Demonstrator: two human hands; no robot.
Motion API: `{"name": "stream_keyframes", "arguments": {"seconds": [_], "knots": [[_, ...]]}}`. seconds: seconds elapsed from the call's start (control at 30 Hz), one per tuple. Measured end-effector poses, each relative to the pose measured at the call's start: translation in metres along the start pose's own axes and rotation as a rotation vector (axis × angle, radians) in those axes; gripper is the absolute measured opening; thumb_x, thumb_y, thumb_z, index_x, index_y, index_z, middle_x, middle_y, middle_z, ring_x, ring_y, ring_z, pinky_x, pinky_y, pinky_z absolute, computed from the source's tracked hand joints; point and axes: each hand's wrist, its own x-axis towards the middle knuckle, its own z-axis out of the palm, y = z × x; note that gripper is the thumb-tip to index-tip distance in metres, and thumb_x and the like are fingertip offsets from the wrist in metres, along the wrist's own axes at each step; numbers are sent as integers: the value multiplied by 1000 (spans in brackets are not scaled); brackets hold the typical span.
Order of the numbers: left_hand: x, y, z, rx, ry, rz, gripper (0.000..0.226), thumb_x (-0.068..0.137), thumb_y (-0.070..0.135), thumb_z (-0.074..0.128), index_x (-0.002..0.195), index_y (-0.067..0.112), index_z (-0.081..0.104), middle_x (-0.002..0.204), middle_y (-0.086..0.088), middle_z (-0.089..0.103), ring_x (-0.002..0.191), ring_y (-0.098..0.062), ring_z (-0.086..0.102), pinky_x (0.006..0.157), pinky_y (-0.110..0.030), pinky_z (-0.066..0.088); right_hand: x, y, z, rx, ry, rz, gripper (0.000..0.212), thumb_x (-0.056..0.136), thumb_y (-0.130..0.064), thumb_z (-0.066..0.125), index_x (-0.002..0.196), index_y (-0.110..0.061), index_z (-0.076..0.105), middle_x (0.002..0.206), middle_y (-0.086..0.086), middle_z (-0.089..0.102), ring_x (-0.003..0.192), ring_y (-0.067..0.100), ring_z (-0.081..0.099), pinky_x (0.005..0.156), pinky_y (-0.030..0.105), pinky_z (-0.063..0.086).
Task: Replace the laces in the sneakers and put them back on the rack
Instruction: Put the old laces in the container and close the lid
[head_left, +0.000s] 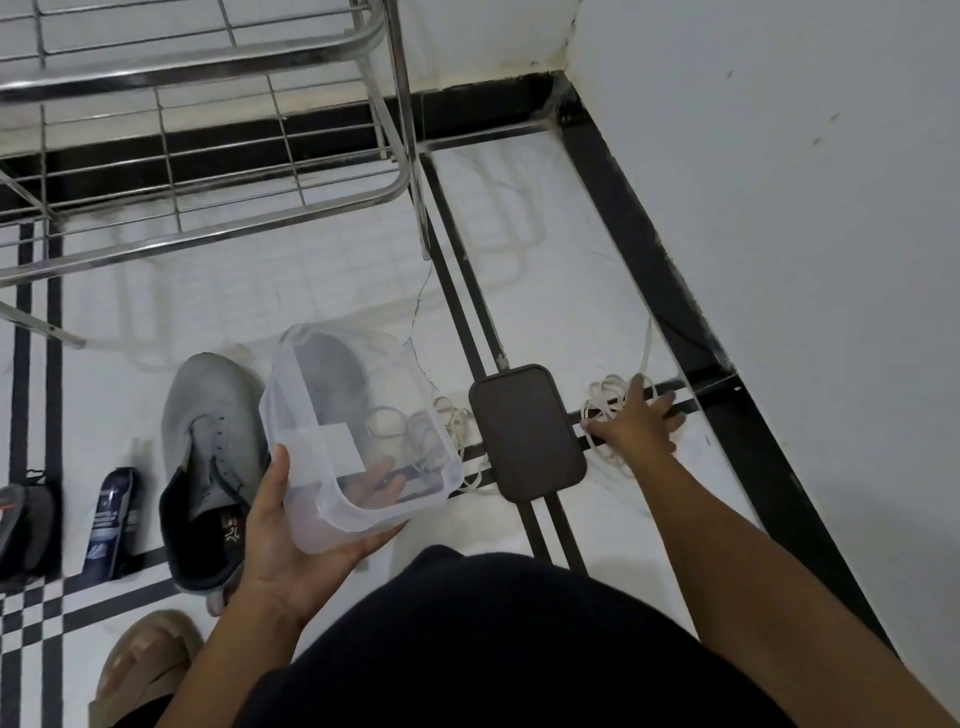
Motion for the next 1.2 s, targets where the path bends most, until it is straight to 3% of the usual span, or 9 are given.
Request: {"name": "stream_keyframes", "arguments": {"seconds": [0.2,0.4,0.5,0.6,0.7,0.9,0.97,1.1,1.2], "knots": [[6,-10,-3,-59,-55,-146,103,71,66,69,150,18,26,151,-25,32,139,-45,29,114,-64,13,16,21,24,-59,-27,-163,77,85,-50,65,149,-25,29,149,23,26,134,45,31,107,47,33],[10,-11,1,26,-65,-208,116,61,67,76,148,5,30,149,-22,37,138,-40,34,115,-58,19,-18,15,19,-380,190,-359,25,97,-3,47,120,-7,56,115,15,59,104,28,60,80,32,48],[12,-8,1,6,-16,-181,107,64,65,75,148,13,32,148,-21,40,136,-42,38,112,-62,24,-23,4,-6,-112,132,-280,18,93,-4,51,105,-4,64,105,17,67,95,31,64,74,31,47],[8,-4,15,105,24,-108,107,56,60,83,143,14,42,140,-21,49,127,-43,49,100,-61,41,-39,-20,-52,52,-138,-325,9,81,-4,64,88,-6,67,91,15,70,78,27,64,64,26,46],[4,2,25,232,65,-26,108,38,56,89,129,9,55,122,-19,65,104,-35,67,77,-48,57,-85,-49,-100,276,-704,-423,16,77,0,72,93,-6,70,87,14,72,74,25,68,68,32,55],[0,3,25,178,-32,-51,99,63,55,81,140,4,45,138,-25,50,123,-43,52,106,-59,36,-154,-113,-104,237,-1231,-709,21,79,5,70,99,5,65,85,8,69,77,18,66,73,25,55],[-3,-1,20,102,-115,-117,97,69,55,77,143,5,41,144,-26,43,131,-46,42,108,-60,33,-166,-131,-78,344,-1139,-654,19,76,4,71,94,-1,68,85,9,67,81,23,63,77,33,51],[-7,-9,16,-15,-177,-133,98,77,57,69,149,5,29,150,-29,29,137,-47,31,108,-62,31,-192,-154,-37,313,-539,-690,21,84,-10,63,104,-11,63,94,4,67,87,21,64,77,32,52],[-9,-11,18,-89,-176,-109,93,71,52,76,144,7,41,146,-27,39,127,-42,48,96,-59,44,-210,-153,-36,159,-743,-779,45,87,-29,65,127,-18,47,116,0,62,104,19,62,92,38,52]]}}
